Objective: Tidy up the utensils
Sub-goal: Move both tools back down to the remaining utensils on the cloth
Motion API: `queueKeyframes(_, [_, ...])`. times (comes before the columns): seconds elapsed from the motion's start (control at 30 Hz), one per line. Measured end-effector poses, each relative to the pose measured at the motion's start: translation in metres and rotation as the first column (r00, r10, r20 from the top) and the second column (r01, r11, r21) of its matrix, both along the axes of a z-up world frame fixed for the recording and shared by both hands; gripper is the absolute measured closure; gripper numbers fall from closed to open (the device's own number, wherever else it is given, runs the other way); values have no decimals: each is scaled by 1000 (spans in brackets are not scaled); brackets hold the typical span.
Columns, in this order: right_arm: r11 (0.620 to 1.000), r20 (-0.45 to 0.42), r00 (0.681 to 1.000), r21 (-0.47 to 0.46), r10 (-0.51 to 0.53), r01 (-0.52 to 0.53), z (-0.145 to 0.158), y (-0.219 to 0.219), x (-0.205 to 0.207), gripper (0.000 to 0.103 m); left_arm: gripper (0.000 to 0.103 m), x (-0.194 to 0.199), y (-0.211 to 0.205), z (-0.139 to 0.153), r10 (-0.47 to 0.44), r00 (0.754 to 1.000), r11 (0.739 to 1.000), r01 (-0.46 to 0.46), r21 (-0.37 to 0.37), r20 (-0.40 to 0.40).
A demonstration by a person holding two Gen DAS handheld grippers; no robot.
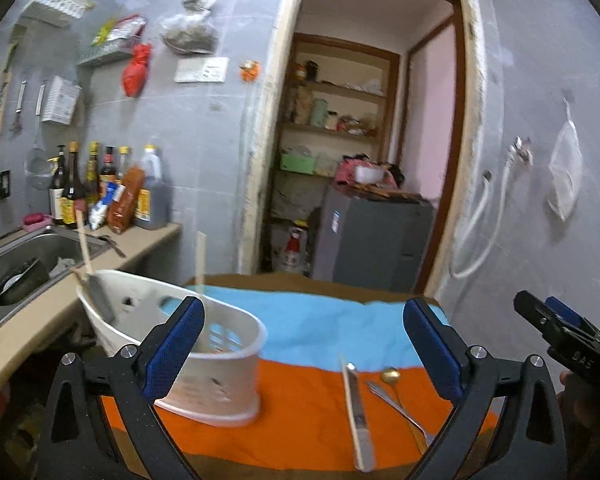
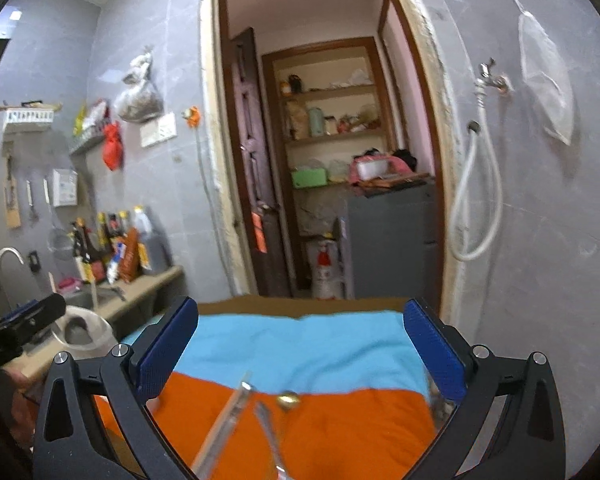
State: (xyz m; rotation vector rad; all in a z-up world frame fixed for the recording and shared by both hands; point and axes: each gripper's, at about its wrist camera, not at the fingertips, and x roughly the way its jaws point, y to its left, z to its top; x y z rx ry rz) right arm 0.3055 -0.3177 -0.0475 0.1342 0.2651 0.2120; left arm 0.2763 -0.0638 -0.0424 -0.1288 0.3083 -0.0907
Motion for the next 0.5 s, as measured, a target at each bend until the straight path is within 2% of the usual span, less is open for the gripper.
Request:
queueKeyframes(0.27, [1000,-132,991,-13,-17,15,-40,-25,3,0,5,12,-39,-37,-72,991,995,79,62,-116])
queueKeyframes(0.5, [1000,-283,959,-5,15,-17,-71,-29,17,0,6,33,-52,-76,-103,955,990,124,61,-277])
